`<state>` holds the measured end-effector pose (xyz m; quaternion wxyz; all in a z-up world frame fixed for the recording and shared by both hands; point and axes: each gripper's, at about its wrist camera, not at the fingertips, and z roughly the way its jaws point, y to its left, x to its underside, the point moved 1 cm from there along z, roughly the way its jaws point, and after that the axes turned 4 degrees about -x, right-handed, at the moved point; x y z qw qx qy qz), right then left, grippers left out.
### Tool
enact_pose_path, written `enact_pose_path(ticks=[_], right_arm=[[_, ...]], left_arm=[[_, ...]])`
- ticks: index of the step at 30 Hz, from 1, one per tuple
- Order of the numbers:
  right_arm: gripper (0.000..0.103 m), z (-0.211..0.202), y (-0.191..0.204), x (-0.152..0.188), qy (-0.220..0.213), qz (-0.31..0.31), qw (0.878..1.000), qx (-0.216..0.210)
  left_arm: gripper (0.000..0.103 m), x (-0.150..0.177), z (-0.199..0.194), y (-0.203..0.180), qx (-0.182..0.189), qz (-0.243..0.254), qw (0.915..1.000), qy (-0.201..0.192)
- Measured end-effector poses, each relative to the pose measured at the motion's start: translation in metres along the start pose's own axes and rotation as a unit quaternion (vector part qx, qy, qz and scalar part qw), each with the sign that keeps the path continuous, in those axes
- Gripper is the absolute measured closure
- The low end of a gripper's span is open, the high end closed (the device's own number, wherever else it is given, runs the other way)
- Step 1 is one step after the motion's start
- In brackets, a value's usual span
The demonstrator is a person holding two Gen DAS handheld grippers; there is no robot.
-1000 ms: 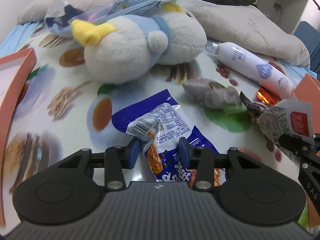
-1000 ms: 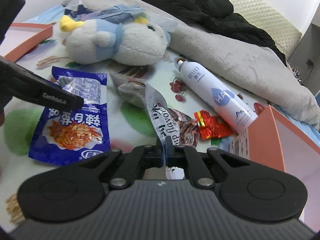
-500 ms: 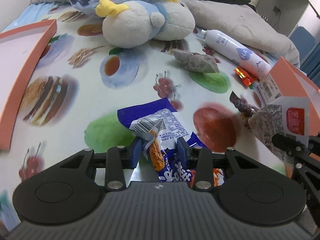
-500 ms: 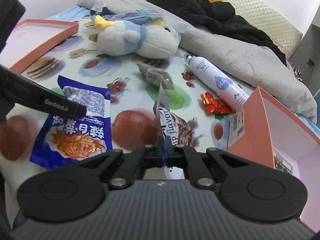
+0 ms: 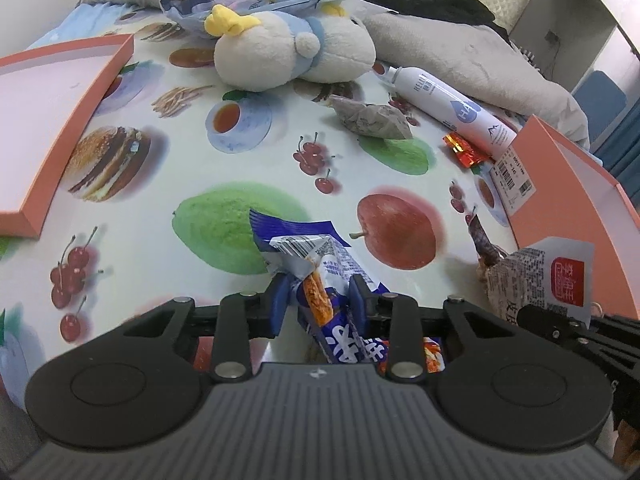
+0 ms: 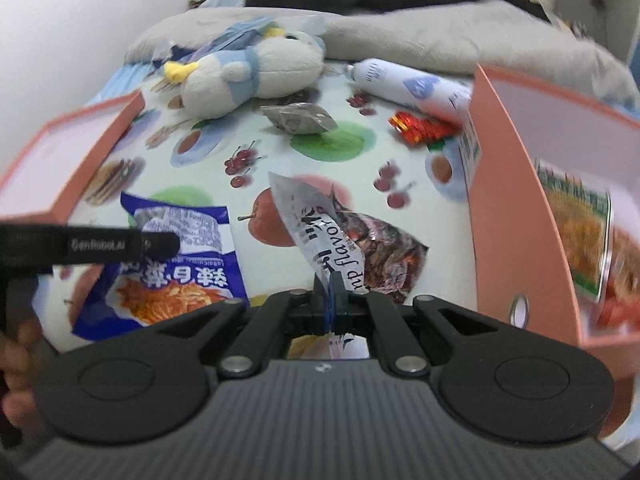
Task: Organize snacks
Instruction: 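Lift and carry both held packets over the pink box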
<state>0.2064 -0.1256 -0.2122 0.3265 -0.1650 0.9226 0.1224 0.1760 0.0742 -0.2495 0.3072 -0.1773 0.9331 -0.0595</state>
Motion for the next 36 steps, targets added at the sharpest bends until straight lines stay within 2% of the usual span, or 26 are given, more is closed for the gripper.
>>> enact_pose_path(ticks=[6,17,25,32,36], right_arm=[[0.1,-0.01,-0.012,-0.008,-0.014,0.02,1.0,-0.001],[0.101,-0.036,-0.03,-0.042,-0.054,0.045,0.998,-0.006],[0.1,-0.06,-0.04,-0.072,-0.084,0.047,0.995,-0.008],[0.1,-0.069,-0.046,-0.09,-0.085,0.035,0.996,-0.008],[0.1,-0.078,-0.058,-0.103,-0.087,0.052,0.995,-0.019]], left_arm=[[0.073,-0.005,-0.003,-0.005,0.012,-0.016,0.9998,-0.003],[0.076,-0.04,-0.019,-0.031,0.043,-0.006,0.9988,-0.023],[0.076,-0.075,-0.04,-0.054,0.056,0.025,0.9971,-0.046],[0.076,-0.102,-0.054,-0.076,0.079,0.038,0.9946,-0.056],[0.076,-0.118,-0.063,-0.092,0.087,0.057,0.9926,-0.063]])
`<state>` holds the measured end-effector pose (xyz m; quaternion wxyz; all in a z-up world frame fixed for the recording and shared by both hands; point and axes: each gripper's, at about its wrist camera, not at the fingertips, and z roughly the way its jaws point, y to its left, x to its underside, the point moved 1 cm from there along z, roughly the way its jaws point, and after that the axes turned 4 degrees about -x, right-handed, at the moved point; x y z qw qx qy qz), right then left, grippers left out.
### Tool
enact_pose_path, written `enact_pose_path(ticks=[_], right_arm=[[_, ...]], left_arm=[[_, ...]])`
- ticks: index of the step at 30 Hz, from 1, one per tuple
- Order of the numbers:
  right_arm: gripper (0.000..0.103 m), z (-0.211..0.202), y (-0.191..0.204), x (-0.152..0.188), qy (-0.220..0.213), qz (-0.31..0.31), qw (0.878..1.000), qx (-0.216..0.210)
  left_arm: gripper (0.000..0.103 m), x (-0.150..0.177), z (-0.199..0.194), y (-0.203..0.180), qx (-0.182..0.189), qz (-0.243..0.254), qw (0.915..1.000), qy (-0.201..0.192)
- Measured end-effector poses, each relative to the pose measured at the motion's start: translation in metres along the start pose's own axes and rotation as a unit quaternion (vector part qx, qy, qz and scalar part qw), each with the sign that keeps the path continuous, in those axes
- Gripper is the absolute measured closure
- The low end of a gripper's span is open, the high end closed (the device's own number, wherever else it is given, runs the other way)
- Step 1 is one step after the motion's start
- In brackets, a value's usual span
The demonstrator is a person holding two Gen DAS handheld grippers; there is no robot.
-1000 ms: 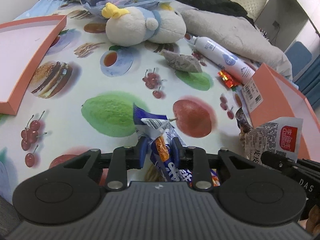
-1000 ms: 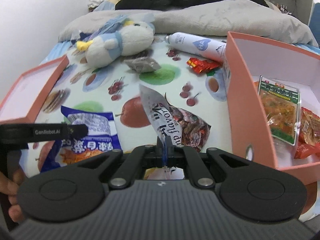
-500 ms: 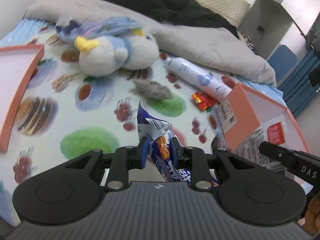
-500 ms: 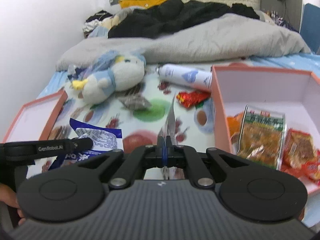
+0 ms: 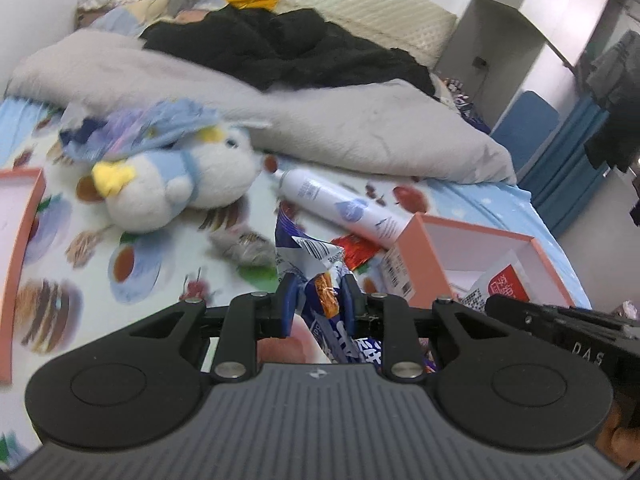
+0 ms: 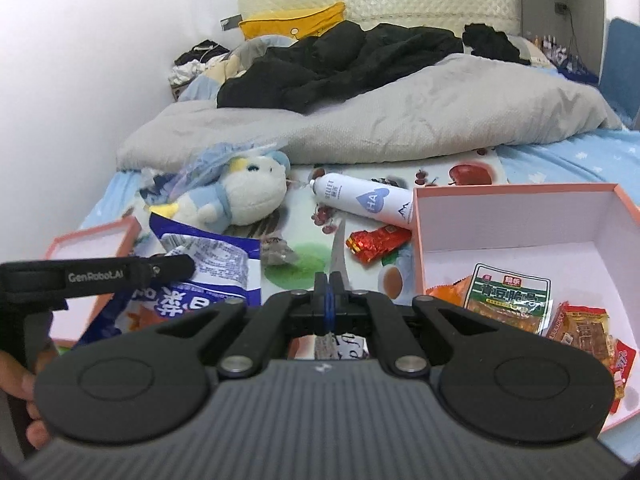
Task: Organize snacks
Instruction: 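Lift and carry both held packets over the pink box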
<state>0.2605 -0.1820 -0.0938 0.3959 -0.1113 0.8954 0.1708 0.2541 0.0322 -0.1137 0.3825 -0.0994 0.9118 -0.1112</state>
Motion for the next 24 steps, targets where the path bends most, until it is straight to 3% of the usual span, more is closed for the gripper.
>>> enact_pose_path(ticks=[8,13,24], right_arm=[[0.1,-0.031,-0.024,-0.039,-0.031,0.016,0.999,0.003],[0.1,-0.048,-0.036,-0.06,-0.047,0.015,0.999,0.008],[0.1,-0.073,-0.083,-0.085,-0.062,0.033,0.997,0.044]], left_arm=[[0.076,-0.049,-0.018,-0.048,0.028,0.048,0.998,-0.031],[0.076,-0.073,-0.029,-0.095,0.052,0.099,0.9924,-0.052],[0.076,-0.08,-0.01,-0.177,0.104,0.132,0.9853,-0.028]])
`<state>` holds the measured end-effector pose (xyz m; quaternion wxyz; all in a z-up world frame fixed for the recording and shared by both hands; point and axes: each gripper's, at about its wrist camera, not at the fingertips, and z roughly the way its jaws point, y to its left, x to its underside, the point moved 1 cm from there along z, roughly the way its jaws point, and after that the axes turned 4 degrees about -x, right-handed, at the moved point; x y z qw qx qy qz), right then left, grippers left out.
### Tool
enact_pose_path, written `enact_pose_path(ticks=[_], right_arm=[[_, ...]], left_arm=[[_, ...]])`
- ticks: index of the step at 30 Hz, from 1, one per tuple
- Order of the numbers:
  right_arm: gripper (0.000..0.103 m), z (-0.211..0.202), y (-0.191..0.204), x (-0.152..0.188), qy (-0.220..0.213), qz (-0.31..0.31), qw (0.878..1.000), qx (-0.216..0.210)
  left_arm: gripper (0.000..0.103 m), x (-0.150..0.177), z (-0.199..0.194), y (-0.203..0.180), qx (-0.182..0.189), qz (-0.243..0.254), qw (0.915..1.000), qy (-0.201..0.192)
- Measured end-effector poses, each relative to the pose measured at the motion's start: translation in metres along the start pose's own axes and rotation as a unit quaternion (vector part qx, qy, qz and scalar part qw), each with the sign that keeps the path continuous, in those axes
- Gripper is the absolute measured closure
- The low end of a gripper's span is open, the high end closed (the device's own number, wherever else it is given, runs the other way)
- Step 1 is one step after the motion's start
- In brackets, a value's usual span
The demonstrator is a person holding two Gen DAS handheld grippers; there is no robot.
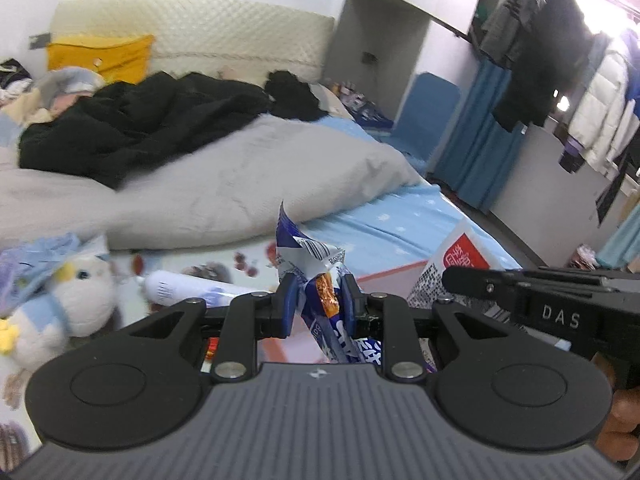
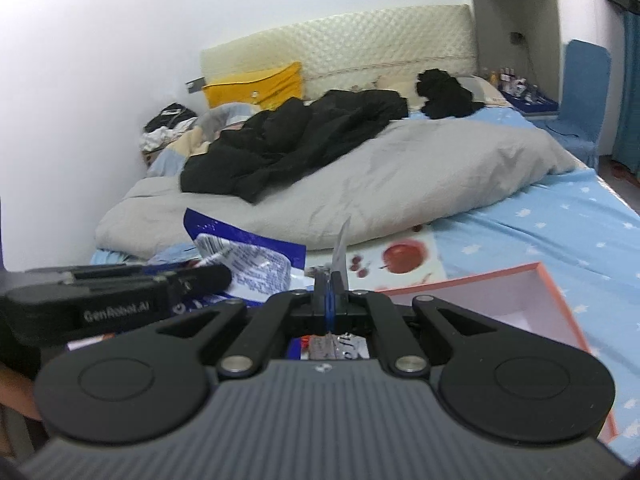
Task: Organize snacks
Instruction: 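Lift and carry both held packets over the pink box, then open both grippers to drop the packets into the pink box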
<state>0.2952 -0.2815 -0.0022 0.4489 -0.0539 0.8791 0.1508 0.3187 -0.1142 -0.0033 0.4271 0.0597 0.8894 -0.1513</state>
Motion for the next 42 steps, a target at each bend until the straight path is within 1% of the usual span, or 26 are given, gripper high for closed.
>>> enact_pose_path(ticks=[5,10,15,18,20,21,24,29,31,32,33,34,35,36,37,39,42], right_arm=[[0.1,0.007,-0.038,0.003,0.034,0.026,0.999,0.015],[0.1,0.024,-0.078,0.022,0.085,0.058,0.994,0.037],[0.1,0.042,-0.107,0.047,0.137,0.072,0.986,0.056],[0.1,0.05,-0.12,0.06,0.16,0.071,0.982,0.067],[0.1,0.05,-0.126,0.069,0.165,0.072,0.981,0.066],[0.1,0.05,-0.131,0.074,0.164,0.078,0.981,0.072],[0.1,0.052,-0.139,0.088,0.162,0.088,0.98,0.078],[0.096,0.052,-0.139,0.103,0.158,0.081,0.98,0.085],[0.096,0.052,-0.142,0.105,0.156,0.087,0.98,0.089],[0.095,0.052,-0.144,0.105,0.155,0.093,0.979,0.09],[0.09,0.052,-0.147,0.105,0.153,0.097,0.979,0.093],[0.059,0.051,-0.149,0.105,0.149,0.102,0.979,0.094],[0.025,0.048,-0.151,0.106,0.141,0.108,0.979,0.096],[0.019,0.045,-0.151,0.107,0.129,0.111,0.981,0.096],[0.021,0.042,-0.152,0.107,0.121,0.112,0.981,0.1],[0.021,0.038,-0.154,0.108,0.112,0.123,0.981,0.101],[0.021,0.028,-0.154,0.105,0.094,0.133,0.981,0.102]], left_arm=[[0.076,0.005,0.033,-0.025,0.023,0.01,0.9991,0.034],[0.076,0.02,0.075,-0.047,0.038,0.017,0.9955,0.085],[0.076,0.037,0.111,-0.07,0.049,0.034,0.9891,0.134],[0.076,0.051,0.135,-0.079,0.038,0.041,0.9832,0.174],[0.076,0.061,0.147,-0.081,0.035,0.041,0.9801,0.191],[0.076,0.066,0.153,-0.084,0.033,0.045,0.9784,0.199],[0.075,0.08,0.163,-0.086,0.034,0.045,0.9749,0.216],[0.075,0.09,0.17,-0.088,0.037,0.051,0.9722,0.225],[0.071,0.09,0.17,-0.088,0.036,0.051,0.9726,0.224],[0.06,0.089,0.17,-0.088,0.034,0.052,0.9723,0.225],[0.043,0.087,0.169,-0.087,0.033,0.052,0.9723,0.226],[0.036,0.085,0.167,-0.086,0.031,0.051,0.9732,0.222],[0.032,0.083,0.163,-0.085,0.031,0.05,0.9748,0.215],[0.032,0.08,0.16,-0.083,0.031,0.047,0.9761,0.21],[0.032,0.077,0.157,-0.082,0.032,0.044,0.9767,0.208],[0.031,0.069,0.151,-0.079,0.032,0.036,0.9791,0.198],[0.029,0.055,0.134,-0.076,0.033,0.028,0.9851,0.166]])
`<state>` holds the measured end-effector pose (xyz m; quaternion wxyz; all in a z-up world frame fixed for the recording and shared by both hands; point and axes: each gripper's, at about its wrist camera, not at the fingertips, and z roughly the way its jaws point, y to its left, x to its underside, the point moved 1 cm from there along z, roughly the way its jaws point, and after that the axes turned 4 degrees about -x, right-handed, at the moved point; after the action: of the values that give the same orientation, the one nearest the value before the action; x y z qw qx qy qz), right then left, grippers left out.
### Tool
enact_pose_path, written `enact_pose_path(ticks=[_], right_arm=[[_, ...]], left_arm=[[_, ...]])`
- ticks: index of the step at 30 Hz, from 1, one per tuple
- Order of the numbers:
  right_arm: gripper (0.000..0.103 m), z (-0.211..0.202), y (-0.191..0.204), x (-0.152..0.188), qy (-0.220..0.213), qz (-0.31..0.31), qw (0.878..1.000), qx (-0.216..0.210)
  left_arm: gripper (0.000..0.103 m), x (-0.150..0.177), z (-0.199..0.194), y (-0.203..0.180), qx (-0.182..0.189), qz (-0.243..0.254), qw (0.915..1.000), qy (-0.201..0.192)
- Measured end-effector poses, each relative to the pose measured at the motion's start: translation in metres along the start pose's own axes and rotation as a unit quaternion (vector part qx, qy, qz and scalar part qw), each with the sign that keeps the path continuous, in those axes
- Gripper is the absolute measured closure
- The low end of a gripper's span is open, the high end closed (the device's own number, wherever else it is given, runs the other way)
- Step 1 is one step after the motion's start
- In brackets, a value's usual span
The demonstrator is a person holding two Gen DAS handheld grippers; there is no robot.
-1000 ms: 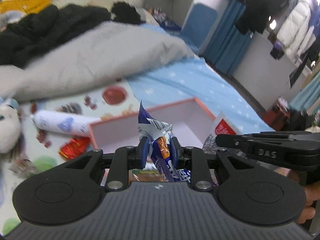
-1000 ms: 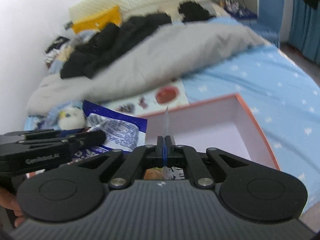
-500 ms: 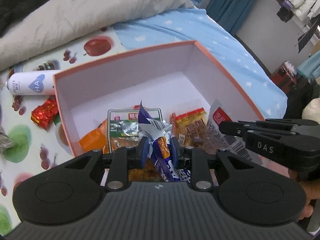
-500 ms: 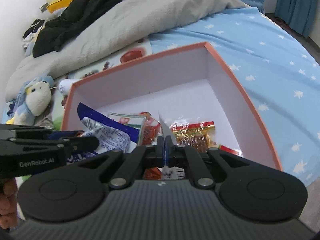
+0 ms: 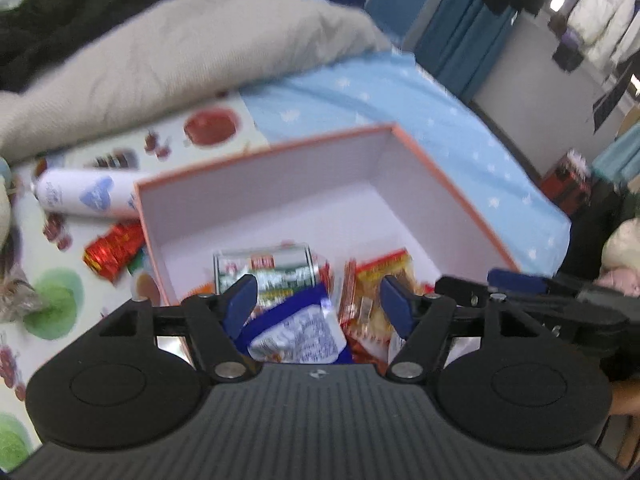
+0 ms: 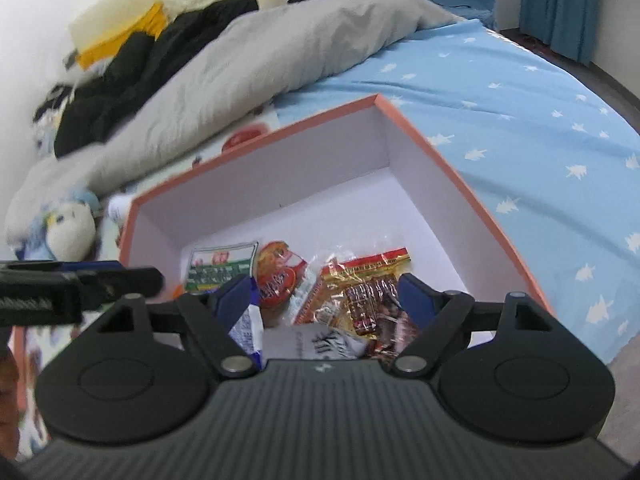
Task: Organize snacks
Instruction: 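Open both grippers to drop the packets into the pink box, then withdraw both grippers and move the left gripper toward the grey packet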
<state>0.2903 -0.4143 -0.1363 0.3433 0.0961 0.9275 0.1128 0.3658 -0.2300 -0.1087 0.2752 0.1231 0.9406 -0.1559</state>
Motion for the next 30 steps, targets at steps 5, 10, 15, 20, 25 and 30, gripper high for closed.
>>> enact_pose_path(ticks=[5,10,15,20,25,30], right_arm=[[0.021,-0.022,0.014,-0.003,-0.034,-0.025,0.999,0.005],[0.021,-0.049,0.036,-0.007,-0.077,-0.044,0.996,-0.007],[0.021,-0.072,0.061,-0.007,-0.114,-0.06,0.991,-0.026],[0.021,-0.088,0.085,-0.001,-0.14,-0.074,0.986,-0.044],[0.021,-0.097,0.109,0.009,-0.157,-0.098,0.982,-0.05],[0.021,-0.106,0.132,0.023,-0.172,-0.119,0.976,-0.062]], left_arm=[[0.027,-0.01,-0.038,0.003,-0.001,0.0,0.999,-0.045],[0.017,-0.015,-0.082,0.007,0.0,0.002,0.9952,-0.098],[0.005,-0.007,-0.12,0.018,-0.008,0.008,0.9906,-0.136],[0.002,0.011,-0.147,0.032,-0.019,0.004,0.9877,-0.155],[0.001,0.029,-0.167,0.046,-0.039,0.004,0.9838,-0.175],[0.0,0.049,-0.186,0.062,-0.044,-0.004,0.9807,-0.19]])
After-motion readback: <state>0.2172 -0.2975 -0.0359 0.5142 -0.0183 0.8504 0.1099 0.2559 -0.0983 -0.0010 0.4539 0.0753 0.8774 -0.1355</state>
